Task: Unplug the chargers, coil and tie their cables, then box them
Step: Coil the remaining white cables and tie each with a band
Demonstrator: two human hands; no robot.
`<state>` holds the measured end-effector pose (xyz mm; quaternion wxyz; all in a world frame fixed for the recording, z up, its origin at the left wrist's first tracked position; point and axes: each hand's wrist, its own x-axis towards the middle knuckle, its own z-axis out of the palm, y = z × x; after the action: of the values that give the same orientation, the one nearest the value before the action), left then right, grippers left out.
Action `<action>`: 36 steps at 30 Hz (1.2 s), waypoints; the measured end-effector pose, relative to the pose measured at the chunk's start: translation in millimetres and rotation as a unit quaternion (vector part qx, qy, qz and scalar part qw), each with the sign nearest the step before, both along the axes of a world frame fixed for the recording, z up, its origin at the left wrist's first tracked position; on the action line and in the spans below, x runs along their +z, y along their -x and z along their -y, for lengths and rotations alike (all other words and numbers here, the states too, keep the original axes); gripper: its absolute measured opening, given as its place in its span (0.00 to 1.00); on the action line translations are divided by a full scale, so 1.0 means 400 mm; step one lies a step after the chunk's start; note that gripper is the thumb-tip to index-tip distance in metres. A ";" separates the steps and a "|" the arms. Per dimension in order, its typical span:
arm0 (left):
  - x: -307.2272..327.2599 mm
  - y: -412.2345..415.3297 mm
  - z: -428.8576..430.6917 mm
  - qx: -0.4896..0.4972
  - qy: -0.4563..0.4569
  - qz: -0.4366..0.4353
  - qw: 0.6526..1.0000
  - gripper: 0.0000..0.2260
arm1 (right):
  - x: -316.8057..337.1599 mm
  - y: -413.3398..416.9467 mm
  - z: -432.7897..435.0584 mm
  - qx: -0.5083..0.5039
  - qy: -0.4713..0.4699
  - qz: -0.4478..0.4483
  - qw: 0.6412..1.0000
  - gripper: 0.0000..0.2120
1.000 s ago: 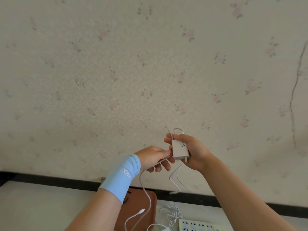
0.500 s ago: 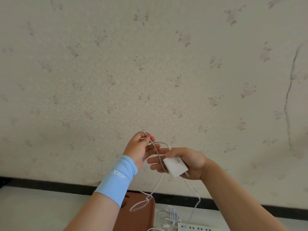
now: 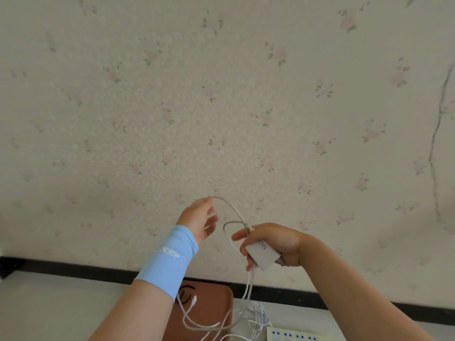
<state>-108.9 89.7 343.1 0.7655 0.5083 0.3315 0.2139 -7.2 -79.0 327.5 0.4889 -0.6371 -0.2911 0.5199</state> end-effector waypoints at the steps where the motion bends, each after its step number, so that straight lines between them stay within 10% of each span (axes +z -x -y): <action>1: -0.002 0.000 0.013 -0.042 -0.034 -0.048 0.997 0.10 | -0.002 -0.001 -0.004 -0.025 -0.013 -0.012 1.000 0.16; 11: -0.017 0.015 0.087 -0.286 -0.170 -0.186 0.925 0.27 | -0.019 -0.010 -0.026 -0.218 -0.088 -0.082 0.969 0.12; 16: -0.026 0.018 0.073 -0.306 -0.243 -0.204 0.898 0.13 | -0.018 -0.025 -0.021 -0.208 -0.128 -0.109 0.964 0.14; 24: -0.035 -0.010 0.050 -0.114 -0.072 -0.020 0.991 0.04 | -0.033 0.001 -0.012 -0.058 -0.036 -0.096 0.993 0.19; 36: 0.001 0.015 0.016 -0.040 0.001 0.032 0.999 0.05 | -0.045 0.017 -0.011 0.076 0.046 -0.078 0.993 0.17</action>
<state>-114.7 83.4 343.5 0.7844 0.5127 0.2866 0.1993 -14.1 -74.5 309.5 0.4398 -0.5924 -0.2755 0.6162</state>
